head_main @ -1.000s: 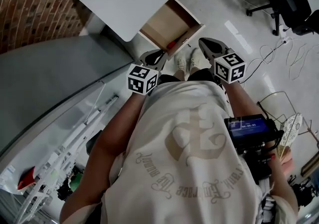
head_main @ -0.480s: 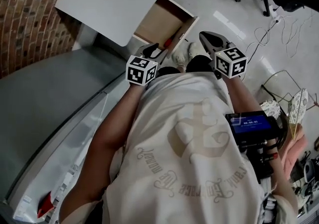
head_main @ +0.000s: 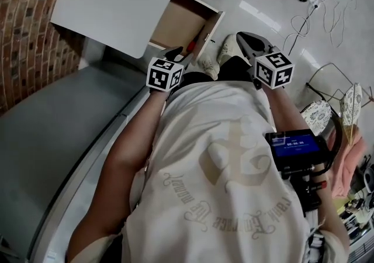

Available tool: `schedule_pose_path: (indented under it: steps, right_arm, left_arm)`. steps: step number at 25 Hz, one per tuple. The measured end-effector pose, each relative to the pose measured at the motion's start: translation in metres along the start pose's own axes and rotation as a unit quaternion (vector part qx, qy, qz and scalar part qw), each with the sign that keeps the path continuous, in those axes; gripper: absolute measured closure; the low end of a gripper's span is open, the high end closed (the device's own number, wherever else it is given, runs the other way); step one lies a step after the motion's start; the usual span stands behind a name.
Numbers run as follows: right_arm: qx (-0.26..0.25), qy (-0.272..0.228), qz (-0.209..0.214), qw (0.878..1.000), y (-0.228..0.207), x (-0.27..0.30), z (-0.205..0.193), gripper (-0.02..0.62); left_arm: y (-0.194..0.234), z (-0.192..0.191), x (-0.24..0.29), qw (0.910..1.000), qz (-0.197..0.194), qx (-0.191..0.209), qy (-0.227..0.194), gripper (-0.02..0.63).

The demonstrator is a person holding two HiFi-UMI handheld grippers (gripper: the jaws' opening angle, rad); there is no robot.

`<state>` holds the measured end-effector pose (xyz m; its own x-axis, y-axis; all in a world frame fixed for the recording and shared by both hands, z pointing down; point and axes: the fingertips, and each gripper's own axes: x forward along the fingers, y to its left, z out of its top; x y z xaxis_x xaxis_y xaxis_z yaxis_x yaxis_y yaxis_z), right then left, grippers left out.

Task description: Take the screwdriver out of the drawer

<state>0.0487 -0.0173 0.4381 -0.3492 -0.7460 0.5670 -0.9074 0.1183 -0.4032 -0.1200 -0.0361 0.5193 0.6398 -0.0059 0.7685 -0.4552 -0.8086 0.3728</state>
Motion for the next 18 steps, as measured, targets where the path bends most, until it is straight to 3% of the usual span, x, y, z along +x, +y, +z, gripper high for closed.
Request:
schedule_pose_path:
  steps: [10,18]
  right_arm:
    - [0.01,0.008,0.005,1.0,0.001,0.001,-0.01,0.572]
    - [0.032,0.024,0.015,0.999,-0.026,0.026,-0.029,0.572]
  left_arm:
    - [0.005,-0.015,0.02,0.9991,0.009,-0.002,0.041,0.445]
    - [0.024,-0.04,0.061,0.9964,0.014,-0.013,0.083,0.445]
